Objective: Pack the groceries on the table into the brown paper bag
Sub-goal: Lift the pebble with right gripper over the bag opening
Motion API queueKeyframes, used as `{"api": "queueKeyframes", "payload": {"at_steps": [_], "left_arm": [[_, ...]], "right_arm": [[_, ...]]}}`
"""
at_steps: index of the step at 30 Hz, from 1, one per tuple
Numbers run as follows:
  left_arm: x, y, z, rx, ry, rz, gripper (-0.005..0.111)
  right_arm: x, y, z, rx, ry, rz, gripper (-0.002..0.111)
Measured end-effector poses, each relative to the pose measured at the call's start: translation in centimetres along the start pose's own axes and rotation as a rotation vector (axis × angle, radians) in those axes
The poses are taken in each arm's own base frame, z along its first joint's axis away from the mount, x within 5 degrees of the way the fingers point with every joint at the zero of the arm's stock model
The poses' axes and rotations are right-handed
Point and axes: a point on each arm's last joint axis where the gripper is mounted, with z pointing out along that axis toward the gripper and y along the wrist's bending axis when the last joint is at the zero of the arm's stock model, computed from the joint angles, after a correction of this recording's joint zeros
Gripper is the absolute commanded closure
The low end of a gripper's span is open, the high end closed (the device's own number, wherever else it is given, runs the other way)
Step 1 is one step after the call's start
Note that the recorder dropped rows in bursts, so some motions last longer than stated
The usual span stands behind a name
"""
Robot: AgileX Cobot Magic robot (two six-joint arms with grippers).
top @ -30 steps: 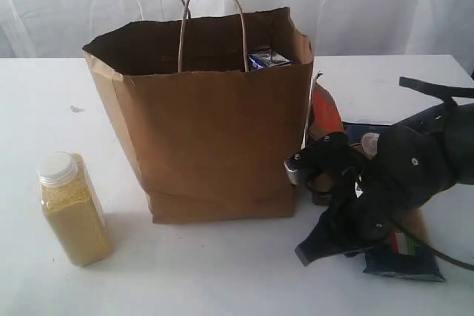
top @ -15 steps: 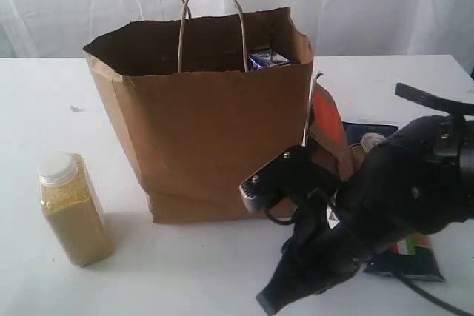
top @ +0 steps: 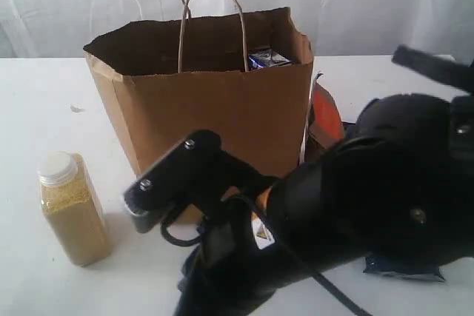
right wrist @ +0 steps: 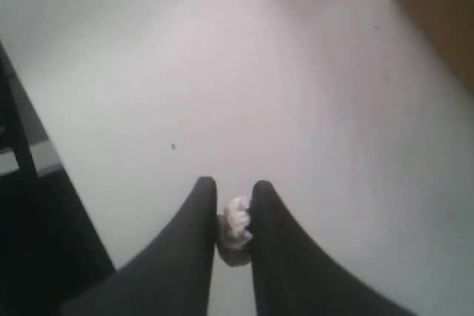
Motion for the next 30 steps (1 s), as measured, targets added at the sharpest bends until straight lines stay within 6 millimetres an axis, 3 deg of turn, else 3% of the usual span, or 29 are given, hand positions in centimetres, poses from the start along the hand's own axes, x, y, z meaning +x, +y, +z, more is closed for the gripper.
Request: {"api": "queueKeyframes", "payload": {"at_steps": [8,13,20,25,30], "left_arm": [[0.0,0.0,0.0,0.000,0.000,0.000,0.107],[0.0,0.0,0.0,0.000,0.000,0.000,0.107],[0.0,0.0,0.0,0.000,0.000,0.000,0.107],[0.0,0.0,0.0,0.000,0.000,0.000,0.107],[0.0,0.0,0.0,0.000,0.000,0.000,0.107]], "right_arm": [[-5.6,2.1,-3.9,-0.016,-0.237,-0.096,0.108],[-9.3,2.4,-7.1,0.017,-0.478,-0.149,0.108],[-12.7,2.0,-10.4,0.079,-0.693,-0.179,0.108],[-14.3,-0.2,-10.3,0.124,-0.685,-0.088,0.108],[-15.1,-3.3,-9.0,0.187,-0.549,0.035,0.108]]}}
